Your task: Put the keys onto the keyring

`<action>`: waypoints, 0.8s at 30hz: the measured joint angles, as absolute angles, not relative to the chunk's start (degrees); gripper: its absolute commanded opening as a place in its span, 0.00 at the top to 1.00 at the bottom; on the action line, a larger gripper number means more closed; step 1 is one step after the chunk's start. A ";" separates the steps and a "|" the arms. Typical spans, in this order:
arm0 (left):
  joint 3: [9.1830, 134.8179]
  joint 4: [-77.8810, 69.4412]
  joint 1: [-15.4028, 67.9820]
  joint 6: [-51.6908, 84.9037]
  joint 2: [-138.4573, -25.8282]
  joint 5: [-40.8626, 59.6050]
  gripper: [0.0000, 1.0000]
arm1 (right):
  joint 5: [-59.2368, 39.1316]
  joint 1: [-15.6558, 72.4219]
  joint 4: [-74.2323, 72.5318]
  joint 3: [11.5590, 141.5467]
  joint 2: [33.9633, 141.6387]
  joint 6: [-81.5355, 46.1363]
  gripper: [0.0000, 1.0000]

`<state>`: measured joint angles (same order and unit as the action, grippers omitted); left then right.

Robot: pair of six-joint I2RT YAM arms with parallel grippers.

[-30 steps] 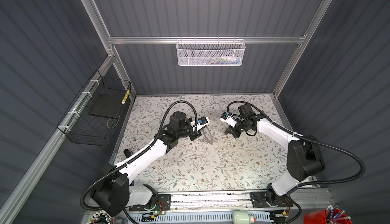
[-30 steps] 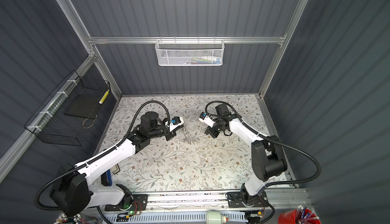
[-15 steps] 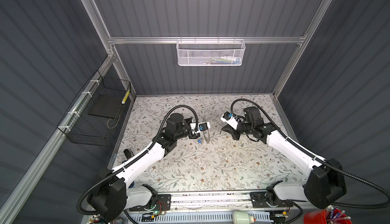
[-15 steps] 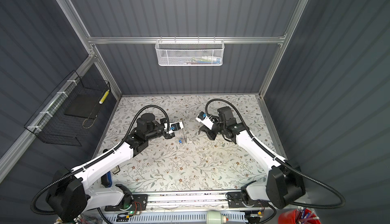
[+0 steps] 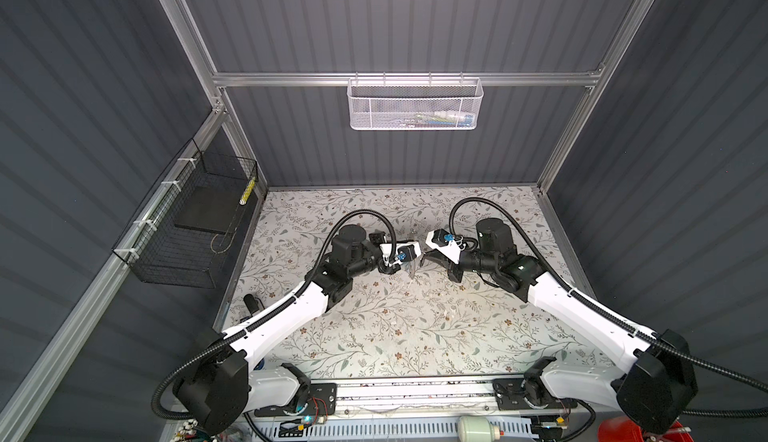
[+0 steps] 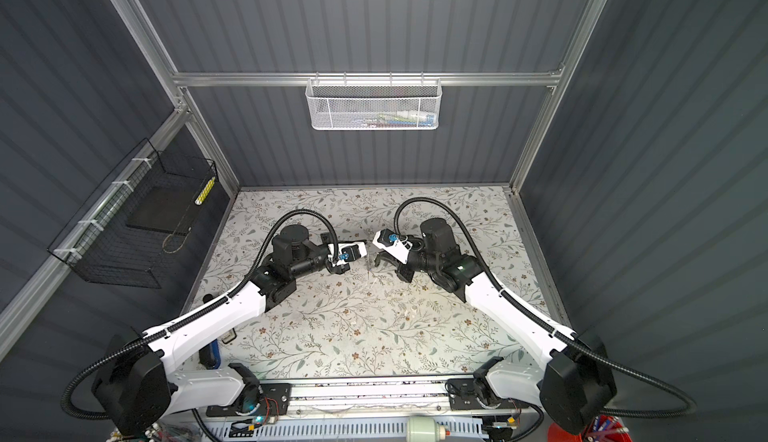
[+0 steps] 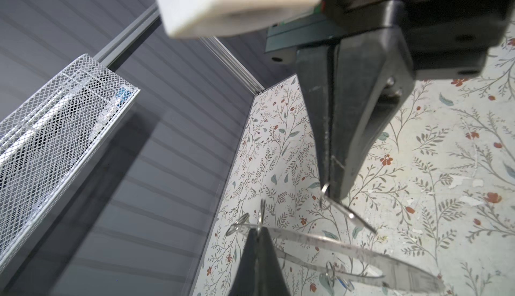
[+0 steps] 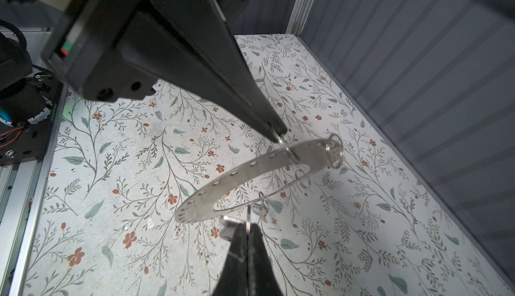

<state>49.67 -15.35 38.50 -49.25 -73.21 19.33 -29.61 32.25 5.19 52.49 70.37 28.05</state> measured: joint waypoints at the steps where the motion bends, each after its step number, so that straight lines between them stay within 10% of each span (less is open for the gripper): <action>1: 49.78 -15.22 38.61 -48.86 -73.19 19.38 1.00 | -29.61 32.45 4.71 52.40 70.19 27.94 1.00; 24: 49.89 -12.71 40.14 -47.33 -72.31 19.29 1.00 | -29.61 32.95 -0.38 51.44 68.05 22.65 1.00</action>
